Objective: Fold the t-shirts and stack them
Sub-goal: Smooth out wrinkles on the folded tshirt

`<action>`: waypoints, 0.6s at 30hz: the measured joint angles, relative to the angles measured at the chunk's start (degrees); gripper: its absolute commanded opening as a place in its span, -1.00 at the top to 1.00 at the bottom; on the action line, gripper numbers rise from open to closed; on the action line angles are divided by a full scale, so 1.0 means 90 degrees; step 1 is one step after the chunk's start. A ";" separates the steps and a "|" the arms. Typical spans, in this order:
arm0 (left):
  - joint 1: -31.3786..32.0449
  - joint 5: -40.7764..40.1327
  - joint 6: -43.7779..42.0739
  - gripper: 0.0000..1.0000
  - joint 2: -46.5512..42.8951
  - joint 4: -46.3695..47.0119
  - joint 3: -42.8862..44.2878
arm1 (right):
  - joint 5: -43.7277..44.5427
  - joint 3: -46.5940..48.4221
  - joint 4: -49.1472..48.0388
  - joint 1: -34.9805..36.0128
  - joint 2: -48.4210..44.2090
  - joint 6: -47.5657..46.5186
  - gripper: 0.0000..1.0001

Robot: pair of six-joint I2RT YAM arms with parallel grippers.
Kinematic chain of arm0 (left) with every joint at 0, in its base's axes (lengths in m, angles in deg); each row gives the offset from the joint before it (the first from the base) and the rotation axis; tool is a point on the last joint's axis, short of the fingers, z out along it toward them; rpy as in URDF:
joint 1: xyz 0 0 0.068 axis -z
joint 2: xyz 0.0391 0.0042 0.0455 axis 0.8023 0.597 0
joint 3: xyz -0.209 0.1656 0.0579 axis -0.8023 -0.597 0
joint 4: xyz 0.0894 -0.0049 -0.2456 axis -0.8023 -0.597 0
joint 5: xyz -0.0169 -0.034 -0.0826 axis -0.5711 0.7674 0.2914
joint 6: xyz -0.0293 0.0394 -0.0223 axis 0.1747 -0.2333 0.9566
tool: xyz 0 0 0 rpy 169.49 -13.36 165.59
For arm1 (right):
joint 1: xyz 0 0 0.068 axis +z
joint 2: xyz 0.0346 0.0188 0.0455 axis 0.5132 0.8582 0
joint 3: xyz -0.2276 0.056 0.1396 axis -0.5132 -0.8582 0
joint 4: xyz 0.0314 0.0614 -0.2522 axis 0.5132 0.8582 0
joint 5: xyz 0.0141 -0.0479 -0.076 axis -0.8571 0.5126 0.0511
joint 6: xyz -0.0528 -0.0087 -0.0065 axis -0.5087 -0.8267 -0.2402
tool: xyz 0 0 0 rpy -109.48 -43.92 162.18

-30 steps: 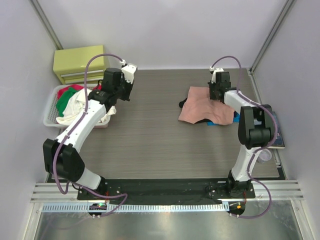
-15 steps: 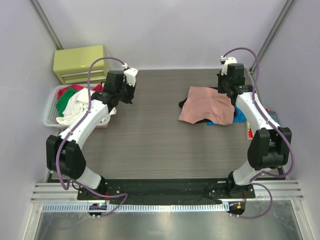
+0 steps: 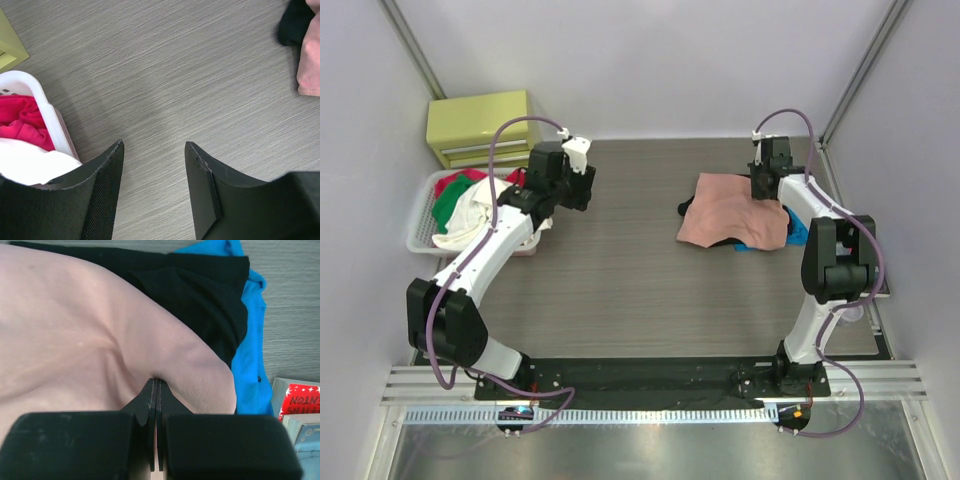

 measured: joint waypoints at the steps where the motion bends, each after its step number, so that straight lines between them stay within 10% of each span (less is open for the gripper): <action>1: 0.0000 -0.0002 0.0000 -0.07 0.0000 -0.0002 -0.0002 | 0.0012 0.0044 -0.0005 -0.0019 0.0141 0.0010 0.98; 18: 0.0000 0.0024 -0.0019 -0.08 0.0000 0.0000 -0.0005 | 0.0114 0.0083 -0.0058 -0.1457 0.0143 -0.0100 0.98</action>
